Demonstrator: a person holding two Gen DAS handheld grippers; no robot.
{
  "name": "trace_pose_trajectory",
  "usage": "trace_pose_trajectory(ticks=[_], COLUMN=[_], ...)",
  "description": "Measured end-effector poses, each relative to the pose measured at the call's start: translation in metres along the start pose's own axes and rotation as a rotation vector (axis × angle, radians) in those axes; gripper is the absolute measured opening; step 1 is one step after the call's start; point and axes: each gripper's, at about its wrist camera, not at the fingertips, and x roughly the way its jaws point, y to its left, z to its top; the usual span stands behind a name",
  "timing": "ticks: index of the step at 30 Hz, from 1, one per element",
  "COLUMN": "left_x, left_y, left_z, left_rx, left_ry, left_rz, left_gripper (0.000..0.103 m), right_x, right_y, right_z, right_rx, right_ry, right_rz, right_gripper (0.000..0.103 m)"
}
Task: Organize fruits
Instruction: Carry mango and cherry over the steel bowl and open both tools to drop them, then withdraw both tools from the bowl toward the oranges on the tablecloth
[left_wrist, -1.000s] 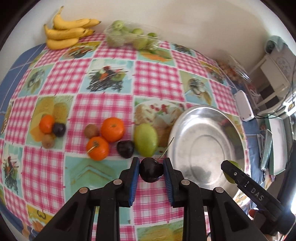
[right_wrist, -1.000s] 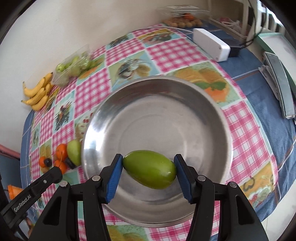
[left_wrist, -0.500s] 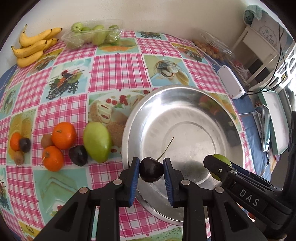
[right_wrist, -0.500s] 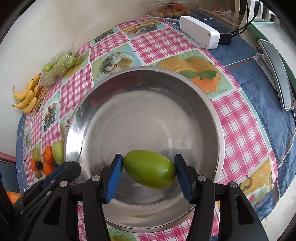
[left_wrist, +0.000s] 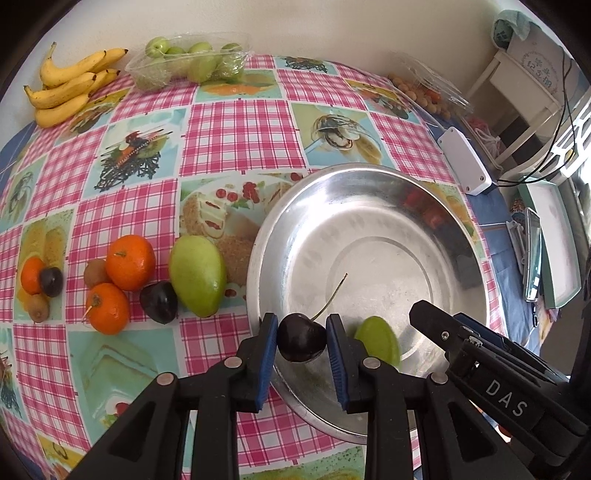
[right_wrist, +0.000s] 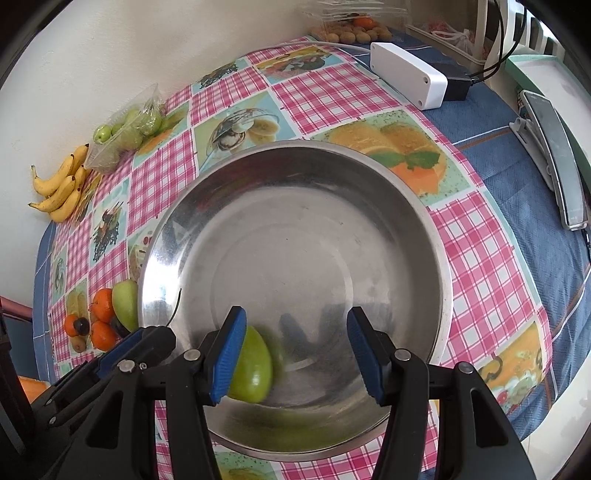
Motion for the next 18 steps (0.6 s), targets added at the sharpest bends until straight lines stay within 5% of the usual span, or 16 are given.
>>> trace_pose_trajectory(ticks=[10,14,18], left_x=[-0.018,-0.032,-0.034], left_y=[0.009,0.026,0.054], left_z=[0.005,0.009,0.009], left_rx=[-0.034,-0.09,-0.17], left_ry=[-0.049,-0.091,-0.09], left_rz=[0.005,0.106,0.246], left_gripper=[0.047,0.068,0.079], right_x=[-0.002,0.0,0.003], right_y=[0.002,0.003,0.009], right_z=[-0.001,0.0,0.0], right_rx=[-0.005,-0.035,-0.072], right_ry=[-0.005,0.024,0.035], right_rz=[0.002,0.019,0.018], right_gripper=[0.058,0.06,0.079])
